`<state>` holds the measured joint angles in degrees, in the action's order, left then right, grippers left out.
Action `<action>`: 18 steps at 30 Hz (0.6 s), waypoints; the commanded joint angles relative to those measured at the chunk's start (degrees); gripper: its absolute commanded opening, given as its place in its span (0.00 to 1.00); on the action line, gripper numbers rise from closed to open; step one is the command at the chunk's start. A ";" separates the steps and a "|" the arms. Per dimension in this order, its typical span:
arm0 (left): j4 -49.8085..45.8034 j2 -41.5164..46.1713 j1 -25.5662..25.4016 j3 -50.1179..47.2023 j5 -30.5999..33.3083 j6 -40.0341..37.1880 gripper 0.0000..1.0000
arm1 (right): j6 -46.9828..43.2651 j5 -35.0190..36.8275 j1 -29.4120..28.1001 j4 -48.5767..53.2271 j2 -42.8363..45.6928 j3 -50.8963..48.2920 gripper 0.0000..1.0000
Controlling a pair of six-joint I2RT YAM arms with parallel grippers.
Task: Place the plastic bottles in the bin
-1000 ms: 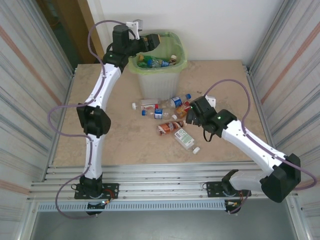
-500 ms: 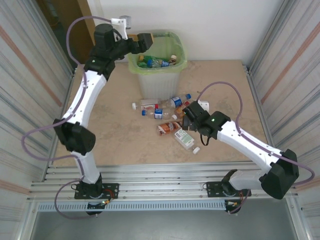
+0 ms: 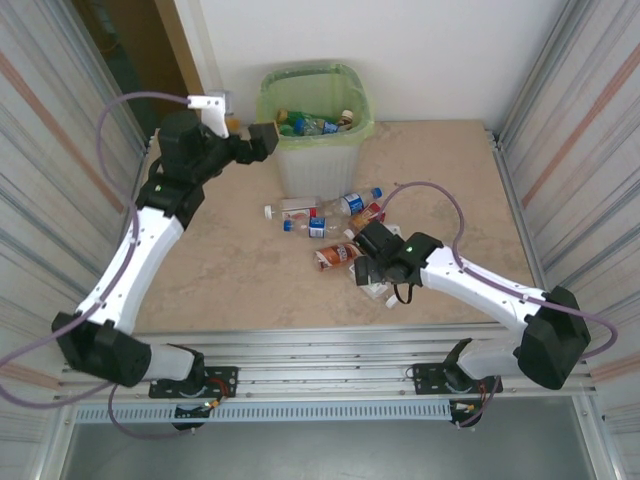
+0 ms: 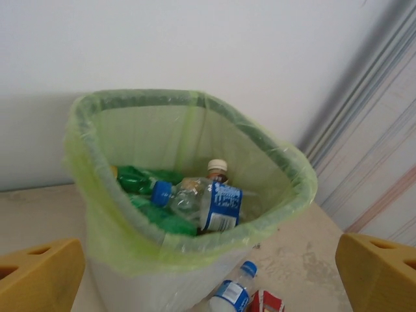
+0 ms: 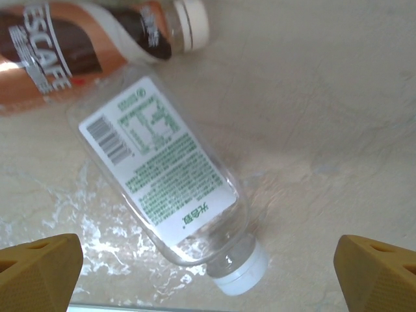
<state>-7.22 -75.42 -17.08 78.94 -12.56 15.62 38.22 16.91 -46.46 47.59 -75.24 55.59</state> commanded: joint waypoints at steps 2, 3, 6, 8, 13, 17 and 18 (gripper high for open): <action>2.46 6.82 0.16 -7.67 6.53 -1.66 0.99 | -2.61 -4.10 -0.39 0.00 -0.25 -2.48 0.98; 2.43 7.99 0.25 -9.22 7.65 -1.49 0.99 | -3.16 -4.16 -0.39 -0.13 -0.40 -2.72 0.98; 2.94 10.20 0.31 -13.31 10.40 -0.92 0.99 | -4.95 -4.92 -0.21 -1.21 -1.39 -3.30 0.98; 3.14 10.85 0.44 -14.68 11.20 -0.73 0.99 | -6.25 -5.46 -0.21 -2.01 -2.52 -3.34 0.98; 1.92 11.18 1.42 -15.66 12.44 2.08 0.99 | -8.67 -3.46 0.09 -2.96 -6.67 -2.46 0.98; 2.93 11.90 2.24 -17.26 12.43 3.43 0.99 | -10.25 -2.85 0.84 -3.98 -9.74 -1.13 0.98; 2.91 12.03 2.41 -17.44 12.47 3.41 0.99 | -10.61 -2.87 1.02 -4.29 -10.22 -0.94 0.98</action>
<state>-5.89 -65.21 -15.29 62.59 -1.52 17.41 30.33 12.58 -46.02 43.99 -84.16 52.97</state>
